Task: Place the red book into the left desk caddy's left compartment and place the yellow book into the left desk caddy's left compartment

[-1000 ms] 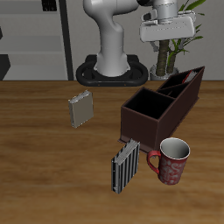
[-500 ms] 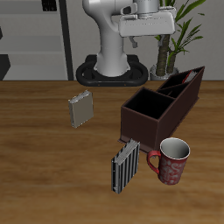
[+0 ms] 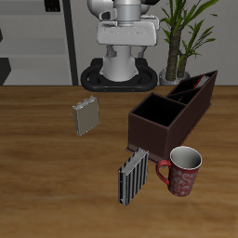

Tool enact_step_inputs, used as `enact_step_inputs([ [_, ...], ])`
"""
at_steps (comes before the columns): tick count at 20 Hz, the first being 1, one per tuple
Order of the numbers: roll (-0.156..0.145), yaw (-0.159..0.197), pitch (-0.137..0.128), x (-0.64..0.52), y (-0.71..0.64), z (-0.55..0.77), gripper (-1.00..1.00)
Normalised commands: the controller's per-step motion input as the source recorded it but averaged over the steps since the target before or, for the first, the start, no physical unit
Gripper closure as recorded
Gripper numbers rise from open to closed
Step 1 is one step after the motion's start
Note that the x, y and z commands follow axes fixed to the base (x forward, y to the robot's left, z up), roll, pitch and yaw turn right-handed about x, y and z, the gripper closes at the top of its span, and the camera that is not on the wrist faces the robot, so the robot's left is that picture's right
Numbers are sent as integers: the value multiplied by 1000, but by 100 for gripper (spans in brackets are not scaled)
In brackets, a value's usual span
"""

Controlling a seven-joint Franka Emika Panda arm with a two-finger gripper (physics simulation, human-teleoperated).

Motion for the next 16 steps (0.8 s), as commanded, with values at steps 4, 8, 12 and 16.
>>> enact_step_inputs([
  [4, -45, 5, 19, 285, -695, -65, -100],
  [8, -23, 59, 41, 216, -550, -209, -100],
  [12, -36, 19, 39, 200, -430, -172, -100],
  [16, -31, -7, 7, 69, -191, -149, -100],
])
